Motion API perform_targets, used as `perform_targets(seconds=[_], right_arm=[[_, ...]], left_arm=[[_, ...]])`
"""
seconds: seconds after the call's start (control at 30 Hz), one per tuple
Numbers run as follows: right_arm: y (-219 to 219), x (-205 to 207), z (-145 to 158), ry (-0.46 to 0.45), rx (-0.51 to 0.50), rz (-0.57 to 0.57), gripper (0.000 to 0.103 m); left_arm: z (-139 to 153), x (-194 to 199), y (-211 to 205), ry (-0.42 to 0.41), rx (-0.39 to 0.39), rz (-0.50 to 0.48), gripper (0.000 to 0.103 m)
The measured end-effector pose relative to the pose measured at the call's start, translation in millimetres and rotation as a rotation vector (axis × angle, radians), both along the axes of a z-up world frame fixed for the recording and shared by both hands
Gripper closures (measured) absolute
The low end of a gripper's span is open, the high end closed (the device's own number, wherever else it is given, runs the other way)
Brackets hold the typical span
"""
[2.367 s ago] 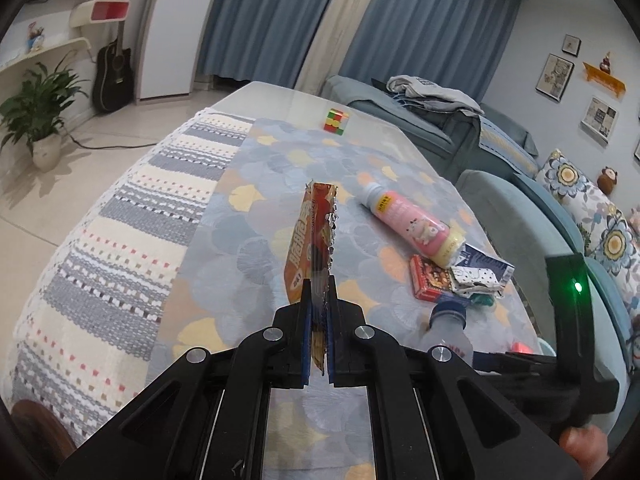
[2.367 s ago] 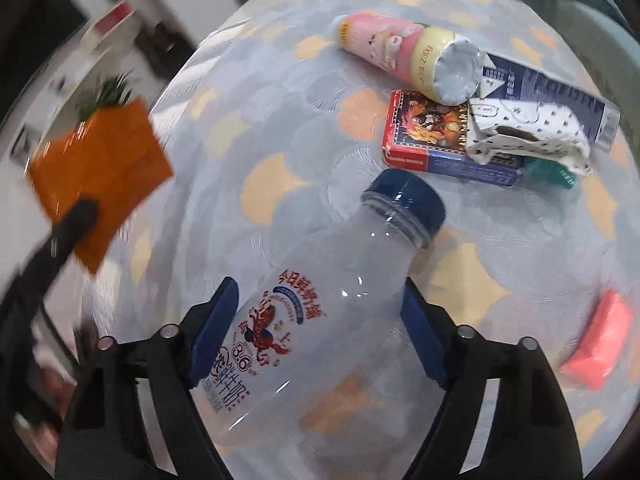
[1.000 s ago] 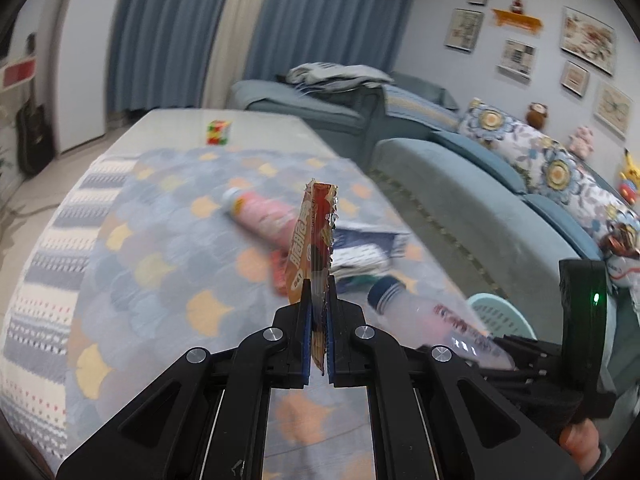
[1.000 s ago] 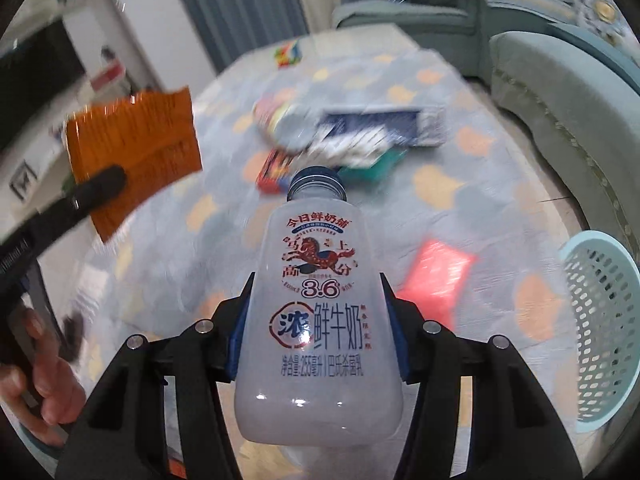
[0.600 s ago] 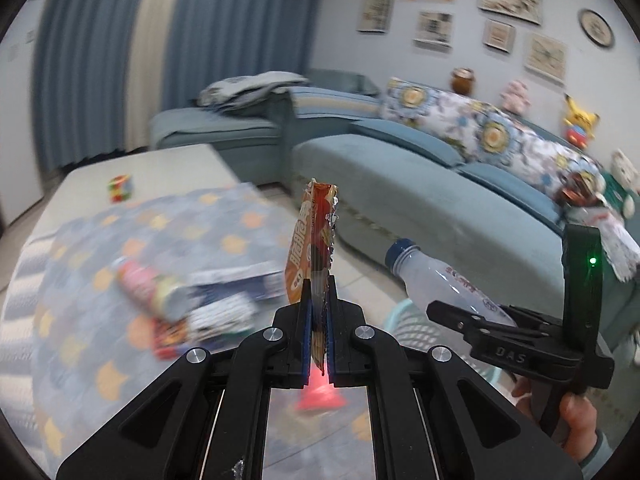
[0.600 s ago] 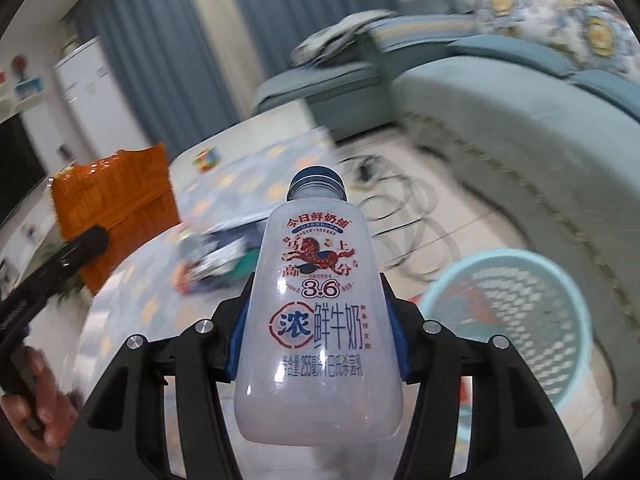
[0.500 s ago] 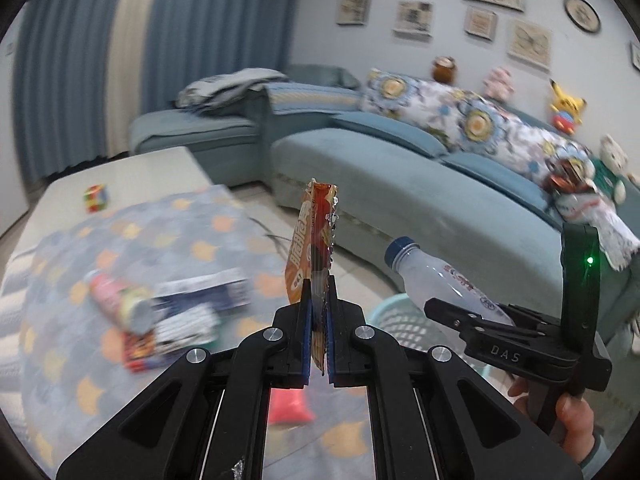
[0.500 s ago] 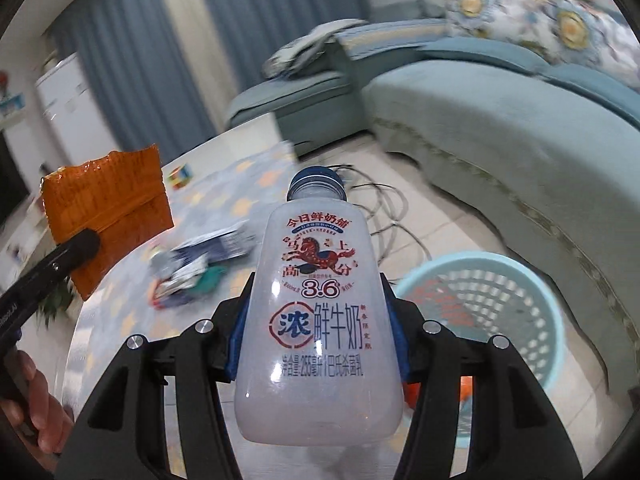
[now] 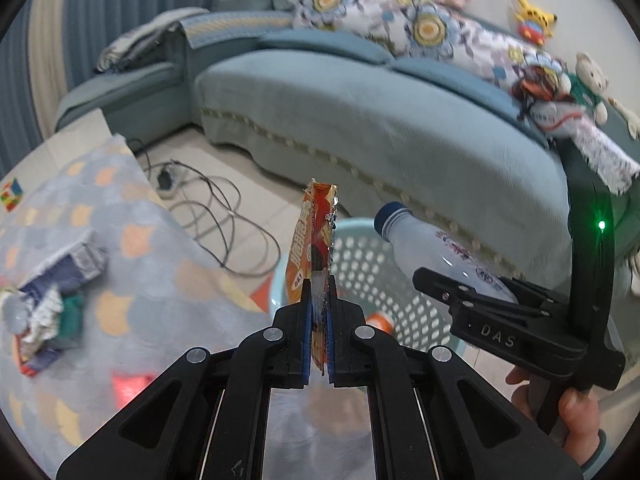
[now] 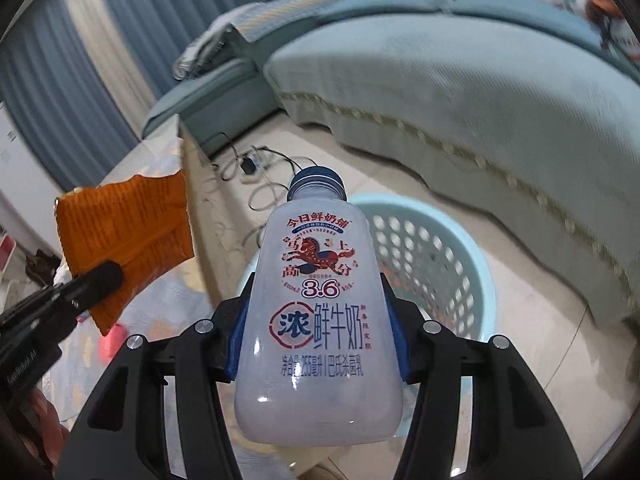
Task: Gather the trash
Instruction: 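Carry snack bag and milk bottle over the blue basket and open both tools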
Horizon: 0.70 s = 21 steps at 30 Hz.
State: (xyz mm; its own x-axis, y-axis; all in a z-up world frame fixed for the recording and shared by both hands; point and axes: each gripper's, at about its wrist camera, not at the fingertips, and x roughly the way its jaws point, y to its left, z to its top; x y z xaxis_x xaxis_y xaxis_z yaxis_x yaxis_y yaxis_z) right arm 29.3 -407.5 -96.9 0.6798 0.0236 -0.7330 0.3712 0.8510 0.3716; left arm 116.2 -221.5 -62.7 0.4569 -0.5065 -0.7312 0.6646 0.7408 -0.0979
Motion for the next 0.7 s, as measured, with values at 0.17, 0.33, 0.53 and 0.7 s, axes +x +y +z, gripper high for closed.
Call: perform_targets(seconds=[0.17,0.33,0.53,0.7], right_arm=[[-11.3,7.5,-22.0,0.043,0.042,-0.016,0.050],[-15.1,5.8,-33.8,0.048,0.076,-0.036,0.048],[-13.0,6.5,-40.8,0.056,0.080,-0.031,0.048],[-9.8,12.4,-51.3,0.062,0.041,-0.039,0.042]], left_arm=[[-23.0,5.7,-4.0,0.038,0.050,0.018,0.067],[-21.1,9.5,8.6,0.036,0.030,0.049,0.057],[-11.6,7.9,20.0,0.029,-0.005,0.070,0.053],[4.5,6.3,37.6,0.009,-0.034,0.104,0.053]])
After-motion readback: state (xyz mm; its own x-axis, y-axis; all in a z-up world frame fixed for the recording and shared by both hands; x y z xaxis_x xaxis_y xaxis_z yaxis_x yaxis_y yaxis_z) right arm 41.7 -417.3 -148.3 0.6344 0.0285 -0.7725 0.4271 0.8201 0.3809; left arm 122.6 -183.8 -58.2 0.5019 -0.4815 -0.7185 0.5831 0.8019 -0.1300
